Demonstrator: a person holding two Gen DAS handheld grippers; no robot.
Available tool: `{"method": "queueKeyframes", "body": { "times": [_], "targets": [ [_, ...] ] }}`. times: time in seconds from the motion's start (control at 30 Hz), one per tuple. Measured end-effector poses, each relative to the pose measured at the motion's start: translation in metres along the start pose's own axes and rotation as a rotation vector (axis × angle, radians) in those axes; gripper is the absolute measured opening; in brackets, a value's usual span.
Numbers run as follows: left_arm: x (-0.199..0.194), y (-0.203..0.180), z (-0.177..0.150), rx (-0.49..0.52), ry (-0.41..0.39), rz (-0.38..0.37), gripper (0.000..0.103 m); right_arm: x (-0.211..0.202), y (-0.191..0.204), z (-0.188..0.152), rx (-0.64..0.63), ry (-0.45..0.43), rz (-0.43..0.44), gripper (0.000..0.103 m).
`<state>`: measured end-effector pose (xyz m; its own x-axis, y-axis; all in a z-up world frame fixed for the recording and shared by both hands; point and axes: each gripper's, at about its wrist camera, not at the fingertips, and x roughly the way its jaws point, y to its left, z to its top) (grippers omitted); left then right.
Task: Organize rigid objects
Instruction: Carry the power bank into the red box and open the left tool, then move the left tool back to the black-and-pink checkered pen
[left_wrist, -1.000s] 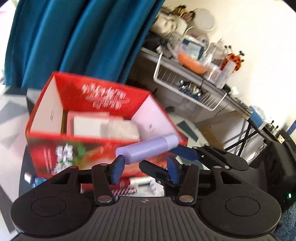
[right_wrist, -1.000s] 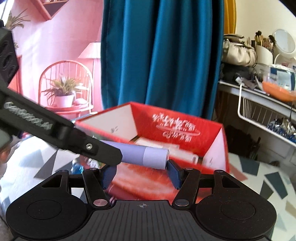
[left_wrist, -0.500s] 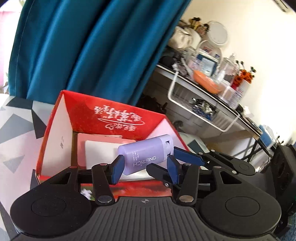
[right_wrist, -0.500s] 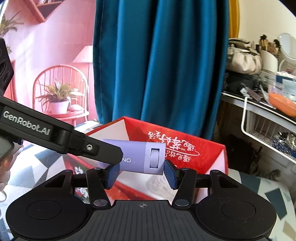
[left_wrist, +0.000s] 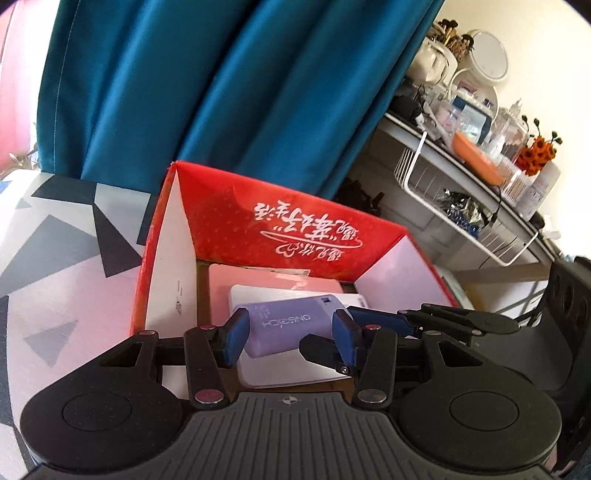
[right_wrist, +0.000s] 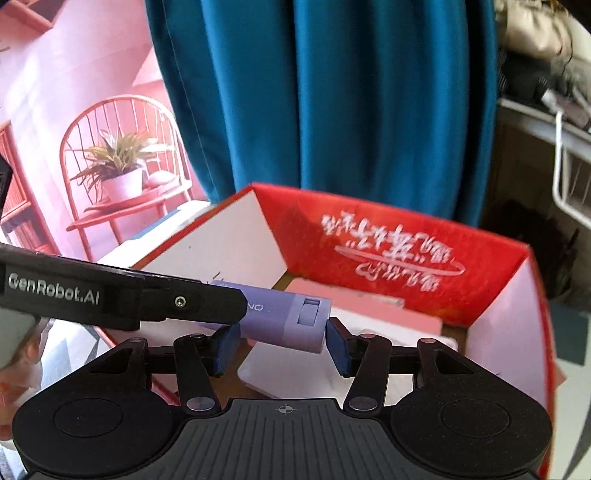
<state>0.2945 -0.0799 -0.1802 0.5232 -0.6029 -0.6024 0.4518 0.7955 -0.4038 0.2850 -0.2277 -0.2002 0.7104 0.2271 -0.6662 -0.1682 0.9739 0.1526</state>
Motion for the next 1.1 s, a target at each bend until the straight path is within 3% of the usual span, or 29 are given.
{"method": "queueKeyframes", "body": {
  "times": [0.03,0.13,0.33,0.43,0.5,0.67,0.83,1.1],
  "targets": [
    [0.003,0.002,0.000,-0.003,0.005,-0.013,0.044,0.003,0.001,0.000,0.010,0.013,-0.001,0.046],
    [0.007,0.000,0.000,0.013,0.011,-0.005,0.044,0.008,0.004,0.000,0.032,0.028,0.035,0.043],
    [-0.003,-0.004,-0.001,0.043,-0.014,0.023,0.044,-0.006,0.015,-0.002,-0.053,-0.010,-0.033,0.047],
    [-0.010,-0.006,-0.001,0.053,-0.029,0.035,0.047,-0.017,0.011,-0.004,-0.040,-0.038,-0.077,0.061],
    [-0.017,-0.008,-0.002,0.067,-0.042,0.048,0.054,-0.027,0.007,-0.007,-0.014,-0.061,-0.096,0.074],
    [-0.034,-0.018,-0.007,0.120,-0.078,0.080,0.067,-0.053,0.000,-0.019,0.018,-0.130,-0.152,0.091],
    [-0.052,-0.034,-0.022,0.193,-0.119,0.101,0.076,-0.079,-0.004,-0.039,0.046,-0.214,-0.193,0.095],
    [-0.074,-0.042,-0.057,0.206,-0.153,0.090,0.076,-0.106,0.008,-0.087,0.041,-0.285,-0.240,0.096]
  ]
}}
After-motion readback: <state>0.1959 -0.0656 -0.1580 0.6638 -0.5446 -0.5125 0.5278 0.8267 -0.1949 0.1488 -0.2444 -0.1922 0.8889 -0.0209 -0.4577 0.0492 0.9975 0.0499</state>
